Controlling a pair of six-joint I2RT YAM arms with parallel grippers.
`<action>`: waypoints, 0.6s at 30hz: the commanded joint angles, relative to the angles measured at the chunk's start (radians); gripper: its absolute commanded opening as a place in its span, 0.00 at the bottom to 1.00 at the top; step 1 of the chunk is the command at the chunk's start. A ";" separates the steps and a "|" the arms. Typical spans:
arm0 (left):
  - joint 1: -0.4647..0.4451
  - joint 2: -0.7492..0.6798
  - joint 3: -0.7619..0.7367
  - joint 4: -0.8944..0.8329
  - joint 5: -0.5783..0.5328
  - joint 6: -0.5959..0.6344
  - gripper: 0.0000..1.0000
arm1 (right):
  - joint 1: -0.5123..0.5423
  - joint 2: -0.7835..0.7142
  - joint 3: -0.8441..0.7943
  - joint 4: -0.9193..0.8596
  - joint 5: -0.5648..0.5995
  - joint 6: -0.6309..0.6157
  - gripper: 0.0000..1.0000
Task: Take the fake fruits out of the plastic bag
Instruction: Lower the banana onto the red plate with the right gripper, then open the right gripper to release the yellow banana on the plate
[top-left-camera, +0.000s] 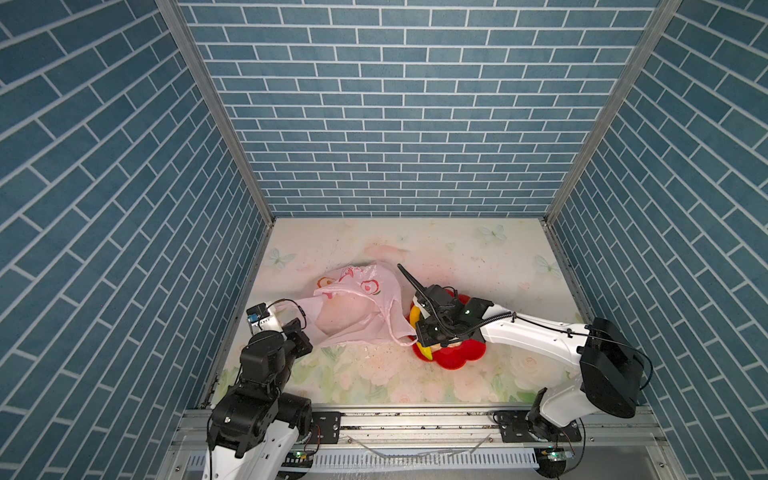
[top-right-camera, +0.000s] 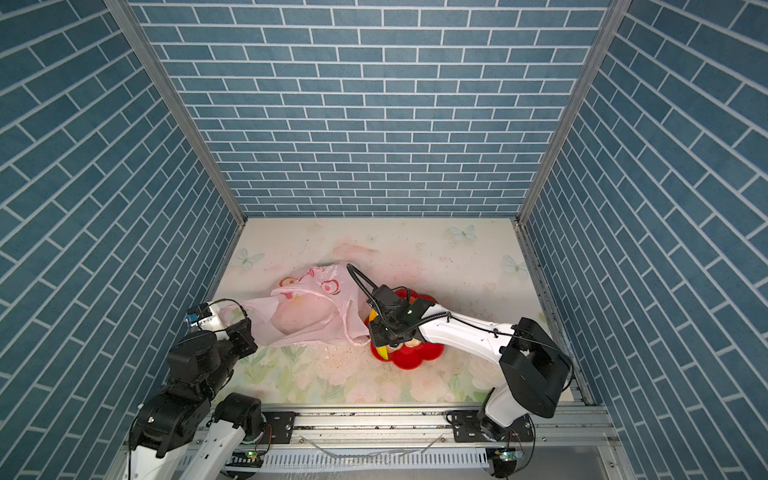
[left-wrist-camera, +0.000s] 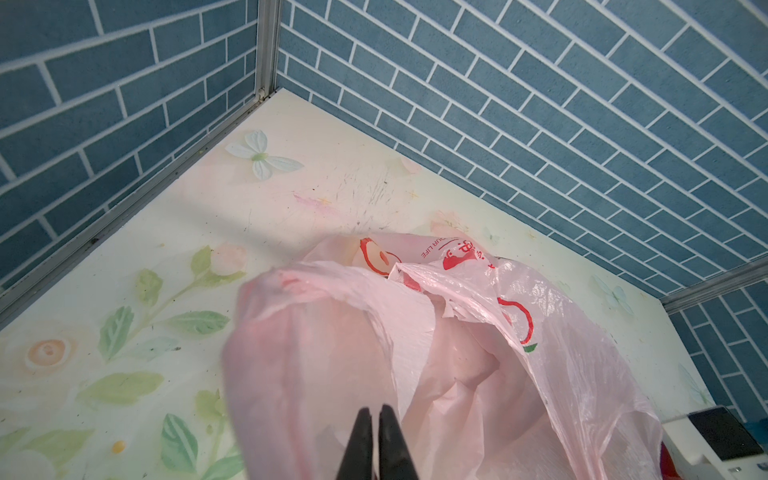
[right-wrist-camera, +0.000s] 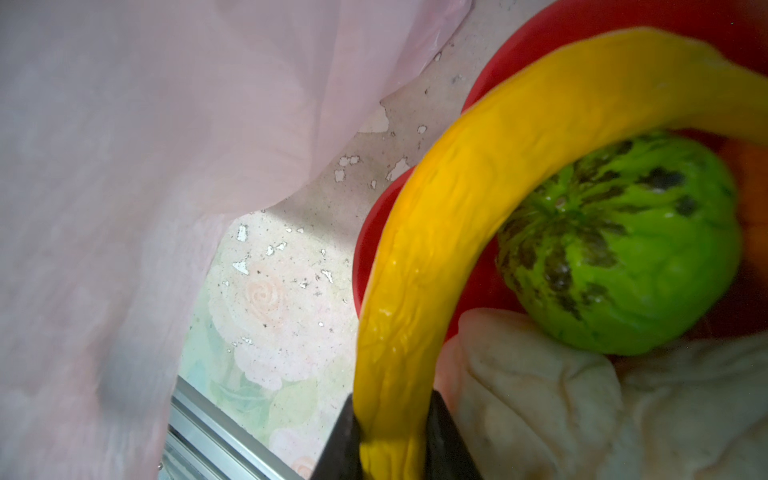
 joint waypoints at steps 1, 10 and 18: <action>-0.004 -0.005 -0.005 -0.005 0.005 0.008 0.08 | 0.008 0.015 -0.034 -0.002 0.014 0.042 0.11; -0.004 -0.008 -0.005 -0.003 0.007 0.008 0.08 | 0.009 0.017 -0.042 -0.005 0.022 0.044 0.17; -0.004 -0.011 -0.006 -0.004 0.004 0.008 0.08 | 0.009 0.016 -0.043 -0.012 0.023 0.044 0.26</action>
